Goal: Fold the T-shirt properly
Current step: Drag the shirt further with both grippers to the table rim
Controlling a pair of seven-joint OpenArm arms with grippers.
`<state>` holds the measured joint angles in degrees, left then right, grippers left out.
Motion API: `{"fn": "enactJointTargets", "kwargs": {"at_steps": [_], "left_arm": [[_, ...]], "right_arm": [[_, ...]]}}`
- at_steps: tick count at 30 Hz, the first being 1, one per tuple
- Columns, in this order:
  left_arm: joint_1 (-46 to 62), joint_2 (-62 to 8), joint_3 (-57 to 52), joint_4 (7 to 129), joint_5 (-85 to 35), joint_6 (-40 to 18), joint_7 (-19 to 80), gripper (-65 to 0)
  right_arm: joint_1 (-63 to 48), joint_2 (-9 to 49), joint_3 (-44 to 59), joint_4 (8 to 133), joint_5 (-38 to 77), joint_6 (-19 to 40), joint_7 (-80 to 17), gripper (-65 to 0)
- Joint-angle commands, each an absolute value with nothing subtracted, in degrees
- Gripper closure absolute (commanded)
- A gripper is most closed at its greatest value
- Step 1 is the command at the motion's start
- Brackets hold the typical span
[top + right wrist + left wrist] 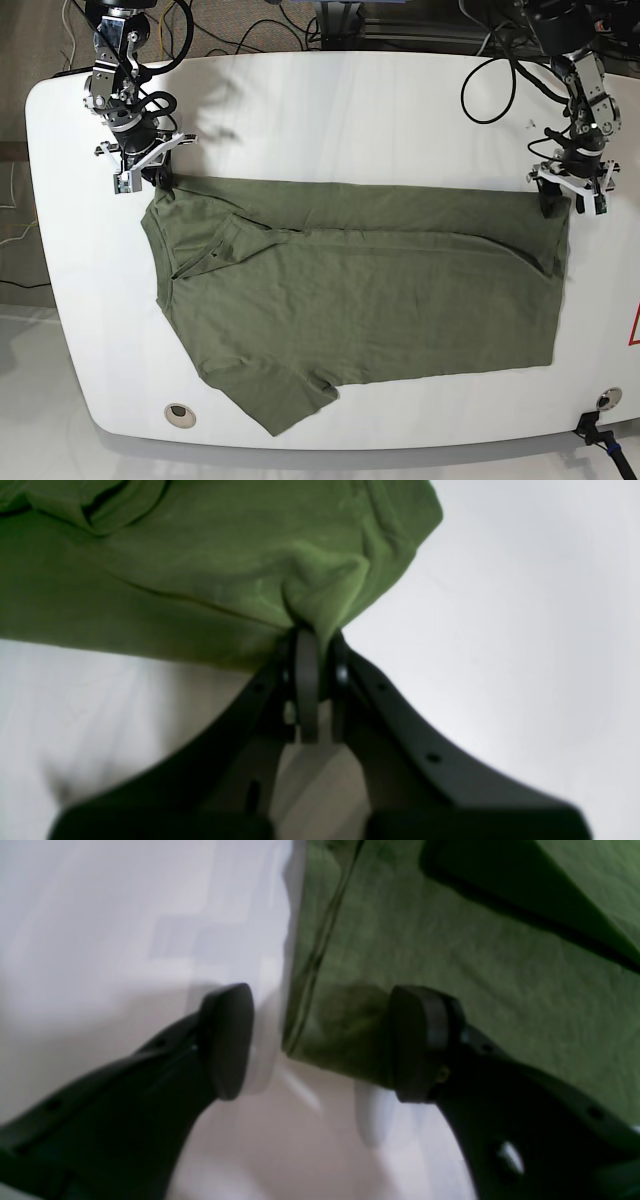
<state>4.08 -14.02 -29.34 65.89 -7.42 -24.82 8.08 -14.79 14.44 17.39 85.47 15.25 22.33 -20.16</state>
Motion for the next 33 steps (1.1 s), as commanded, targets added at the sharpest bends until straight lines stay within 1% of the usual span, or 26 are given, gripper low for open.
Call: {"fn": "enactJointTargets", "kwargs": {"at_steps": [1,4,5,6,11,16,19,24,28,31,33], "left_arm": [[3.7,-14.9,-29.4,66.5,-7.8,-24.8,8.0,-29.9],[3.7,-14.9,-29.4,66.5,-7.8,-24.8,8.0,-6.3],[3.7,-14.9,-29.4,66.5,-7.8,-24.8,8.0,-1.1],[3.7,-14.9,-29.4,66.5,-7.8,-24.8,8.0,0.0],[4.1,-14.8,-29.3,66.7,-7.8,-24.8,8.1,0.0],[6.9,-14.8,-29.3,66.9,-7.8,-25.0,8.1,0.0],[9.7,-14.9,-29.3,67.6,-7.8,-25.0,8.1,0.0],[17.7,-15.0,-29.5,76.4,-7.8,-25.0,8.4,0.0],[24.8,-14.9,-29.6,84.1,-7.8,-25.0,8.4,0.0],[29.6,-14.8,-29.6,87.9,-7.8,-25.0,8.4,0.0],[31.8,-14.7,-29.6,89.1,-7.8,-25.0,8.4,0.0]], "right_arm": [[-14.6,15.1,17.6,86.2,15.5,22.5,-20.1,0.0],[-14.5,15.1,17.6,86.2,15.5,22.5,-20.1,0.0],[-14.5,15.1,17.6,86.2,15.5,22.5,-20.1,0.0],[-14.5,15.1,17.6,86.2,15.5,22.5,-20.1,0.0],[-14.9,15.1,17.7,86.3,15.5,22.5,-20.1,0.0],[-18.2,15.1,18.0,88.0,15.5,22.5,-20.1,0.0],[-21.8,15.0,18.0,91.2,15.5,22.5,-20.1,0.0],[-28.4,15.0,18.1,95.1,15.5,22.4,-20.1,0.0],[-33.0,15.0,18.1,95.6,15.5,22.3,-20.1,0.0],[-36.1,14.9,19.6,96.8,15.5,22.3,-20.1,0.0],[-37.9,13.8,20.0,98.6,15.5,22.3,-20.1,0.0]]}}
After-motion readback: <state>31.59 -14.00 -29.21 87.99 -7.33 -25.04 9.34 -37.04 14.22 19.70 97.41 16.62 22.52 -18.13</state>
